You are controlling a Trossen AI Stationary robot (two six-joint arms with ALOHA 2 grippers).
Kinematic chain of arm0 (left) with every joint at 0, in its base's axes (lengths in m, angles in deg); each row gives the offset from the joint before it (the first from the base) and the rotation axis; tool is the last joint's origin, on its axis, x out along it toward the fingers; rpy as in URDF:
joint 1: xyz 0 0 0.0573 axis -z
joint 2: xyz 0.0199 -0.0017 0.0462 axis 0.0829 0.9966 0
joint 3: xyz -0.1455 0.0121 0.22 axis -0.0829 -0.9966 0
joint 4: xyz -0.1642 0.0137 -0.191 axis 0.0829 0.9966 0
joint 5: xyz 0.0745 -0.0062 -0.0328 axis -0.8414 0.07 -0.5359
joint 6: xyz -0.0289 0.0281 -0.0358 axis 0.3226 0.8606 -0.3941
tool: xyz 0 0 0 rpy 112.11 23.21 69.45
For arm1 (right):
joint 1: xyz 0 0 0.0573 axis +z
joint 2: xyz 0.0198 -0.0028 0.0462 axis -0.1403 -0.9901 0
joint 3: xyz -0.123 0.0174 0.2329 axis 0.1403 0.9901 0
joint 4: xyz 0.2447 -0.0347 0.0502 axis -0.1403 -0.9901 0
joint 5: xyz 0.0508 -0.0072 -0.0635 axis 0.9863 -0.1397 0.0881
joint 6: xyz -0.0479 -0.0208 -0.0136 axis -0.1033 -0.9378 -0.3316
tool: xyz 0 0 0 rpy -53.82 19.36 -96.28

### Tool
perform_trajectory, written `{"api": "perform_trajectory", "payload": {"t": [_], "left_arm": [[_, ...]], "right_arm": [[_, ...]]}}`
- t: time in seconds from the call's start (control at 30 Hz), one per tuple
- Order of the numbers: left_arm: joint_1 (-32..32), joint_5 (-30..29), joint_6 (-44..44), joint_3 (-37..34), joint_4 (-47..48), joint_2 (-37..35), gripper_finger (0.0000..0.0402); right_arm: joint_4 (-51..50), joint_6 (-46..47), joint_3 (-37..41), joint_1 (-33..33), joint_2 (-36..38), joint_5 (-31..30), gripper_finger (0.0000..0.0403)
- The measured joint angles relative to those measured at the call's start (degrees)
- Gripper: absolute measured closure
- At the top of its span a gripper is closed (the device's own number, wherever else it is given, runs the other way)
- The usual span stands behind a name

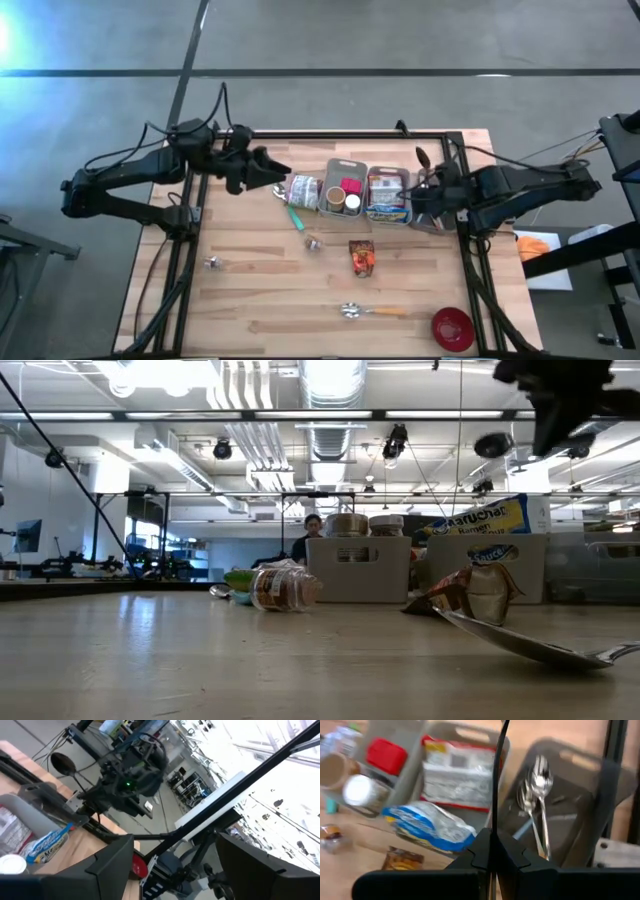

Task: Pick & Place Food Item
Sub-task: Put the black spoon into the black bin

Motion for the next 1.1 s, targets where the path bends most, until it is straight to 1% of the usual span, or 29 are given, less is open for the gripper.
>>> {"api": "perform_trajectory", "payload": {"t": [0.13,0.27,0.4,0.5,0.6,0.67,0.8,0.9,1.1], "left_arm": [[0.0,0.0,0.0,0.0,2.3,-0.2,0.0116],[0.0,0.0,0.2,0.0,2.7,-0.2,0.0116],[0.0,0.0,1.1,0.0,2.7,-0.2,0.0116],[0.0,0.0,1.1,0.0,2.7,-0.2,0.0116],[0.0,0.0,1.1,0.0,2.6,-0.2,0.0116],[-0.1,0.0,1.1,0.0,2.6,-0.2,0.0116],[-0.1,0.0,1.1,0.0,2.6,-0.2,0.0116],[-0.1,0.0,1.1,0.0,2.6,-0.2,0.0116],[-0.1,0.0,1.3,0.0,2.7,-0.2,0.0116]], "right_arm": [[4.0,0.3,7.3,0.0,5.6,4.1,0.0392],[4.6,-2.2,11.9,-0.1,9.7,5.7,0.0392],[5.1,-4.5,15.4,0.0,11.3,9.6,0.0392],[4.7,-3.3,17.7,-0.1,11.5,9.8,0.0392],[4.7,-1.6,19.2,0.0,11.4,10.0,0.0392],[4.6,-1.1,18.9,-0.2,10.9,9.6,0.0392],[1.3,1.2,18.6,-2.0,10.2,10.1,0.0392],[0.8,1.1,19.6,-3.2,10.2,11.1,0.0392],[1.5,1.3,19.3,-4.4,8.5,11.2,0.0392]]}}
